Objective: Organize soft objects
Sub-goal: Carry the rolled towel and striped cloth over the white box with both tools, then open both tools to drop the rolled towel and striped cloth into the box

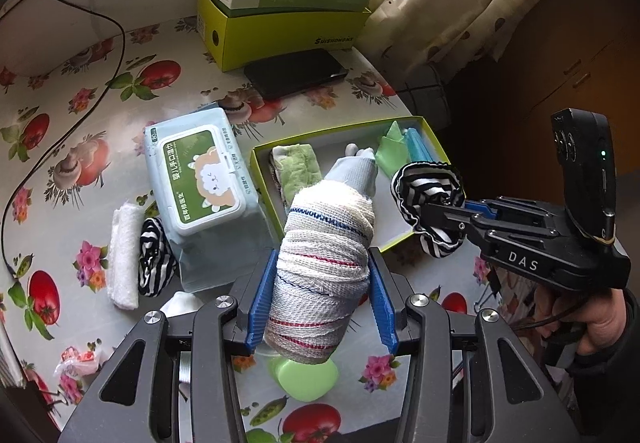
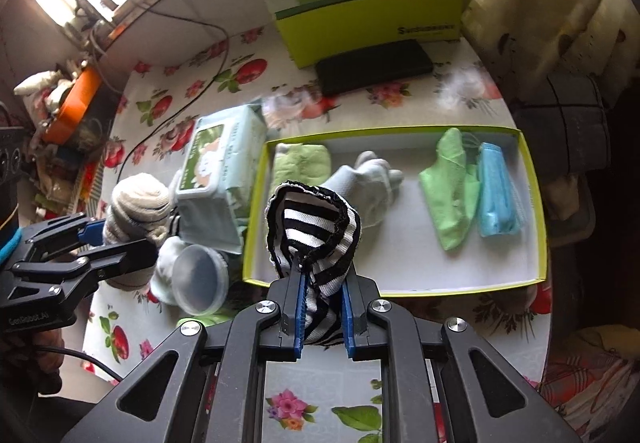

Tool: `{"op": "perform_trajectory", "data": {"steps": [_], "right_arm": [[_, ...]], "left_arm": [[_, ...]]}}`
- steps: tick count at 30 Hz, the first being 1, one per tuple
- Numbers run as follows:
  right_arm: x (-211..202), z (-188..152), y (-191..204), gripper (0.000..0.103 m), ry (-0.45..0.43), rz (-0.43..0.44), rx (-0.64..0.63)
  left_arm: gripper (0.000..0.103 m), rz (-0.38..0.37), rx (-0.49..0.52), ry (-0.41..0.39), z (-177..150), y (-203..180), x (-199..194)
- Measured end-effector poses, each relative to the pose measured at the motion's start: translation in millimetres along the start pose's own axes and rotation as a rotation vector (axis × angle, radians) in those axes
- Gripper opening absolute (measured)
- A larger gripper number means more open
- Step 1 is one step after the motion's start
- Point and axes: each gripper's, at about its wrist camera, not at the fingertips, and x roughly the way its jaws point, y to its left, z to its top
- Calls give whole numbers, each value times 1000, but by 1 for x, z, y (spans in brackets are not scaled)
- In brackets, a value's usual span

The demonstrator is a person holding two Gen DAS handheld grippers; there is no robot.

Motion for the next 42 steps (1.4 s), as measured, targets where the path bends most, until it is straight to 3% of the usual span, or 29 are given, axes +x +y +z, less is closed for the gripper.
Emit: {"op": "perform_trajectory", "data": {"steps": [16, 22, 26, 34, 42], "right_arm": [[38, 8, -48, 14, 50, -45, 76], [65, 9, -47, 14, 115, -29, 55], [78, 19, -43, 14, 112, -15, 51], [79, 43, -42, 14, 68, -26, 33], [70, 21, -63, 19, 98, -36, 73]], "left_arm": [[45, 7, 24, 28, 18, -12, 19], [45, 4, 28, 36, 24, -15, 26], [45, 7, 28, 46, 24, -15, 29], [45, 11, 24, 54, 27, -15, 34], [45, 4, 46, 74, 31, -22, 45]]}}
